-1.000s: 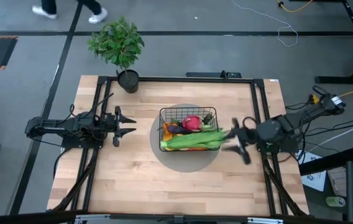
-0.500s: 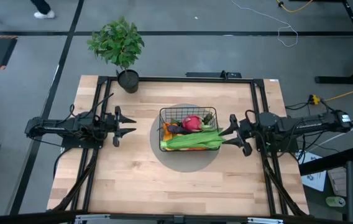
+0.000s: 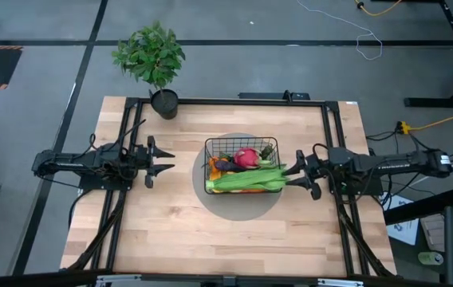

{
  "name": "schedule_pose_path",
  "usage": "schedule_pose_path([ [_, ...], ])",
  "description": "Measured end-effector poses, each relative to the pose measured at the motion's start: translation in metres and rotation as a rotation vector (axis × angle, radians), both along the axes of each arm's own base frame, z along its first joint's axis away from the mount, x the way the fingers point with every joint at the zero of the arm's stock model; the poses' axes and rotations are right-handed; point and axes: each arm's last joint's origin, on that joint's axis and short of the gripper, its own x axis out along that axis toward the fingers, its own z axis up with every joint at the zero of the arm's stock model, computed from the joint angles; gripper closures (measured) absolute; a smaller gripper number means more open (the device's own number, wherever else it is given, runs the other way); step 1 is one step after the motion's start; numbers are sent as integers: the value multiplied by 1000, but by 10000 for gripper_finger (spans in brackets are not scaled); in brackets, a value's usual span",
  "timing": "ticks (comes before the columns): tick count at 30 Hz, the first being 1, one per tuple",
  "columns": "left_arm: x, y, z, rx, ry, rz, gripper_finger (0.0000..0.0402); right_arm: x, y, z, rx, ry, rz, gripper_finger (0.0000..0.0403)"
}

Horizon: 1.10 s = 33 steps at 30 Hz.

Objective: Build produce basket
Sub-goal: Return to Home Position

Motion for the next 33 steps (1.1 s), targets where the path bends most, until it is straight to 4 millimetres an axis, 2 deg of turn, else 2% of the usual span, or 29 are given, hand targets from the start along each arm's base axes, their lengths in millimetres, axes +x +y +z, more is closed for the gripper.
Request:
schedule_pose_path([
  [3, 0, 0, 0, 0, 0, 0, 250, -3, 0, 0, -52, -10, 2, 229],
  [10, 0, 0, 0, 0, 0, 0, 250, -12, -4, -5, -95, 48, -129, 229],
  [17, 0, 0, 0, 0, 0, 0, 250, -18, -1, 5, -145, -77, -114, 229],
  [28, 0, 0, 0, 0, 1, 0, 250, -28, -1, 28, -128, -330, -132, 229],
  [33, 0, 0, 0, 0, 1, 0, 250, -27, -1, 25, -131, -301, -130, 229],
])
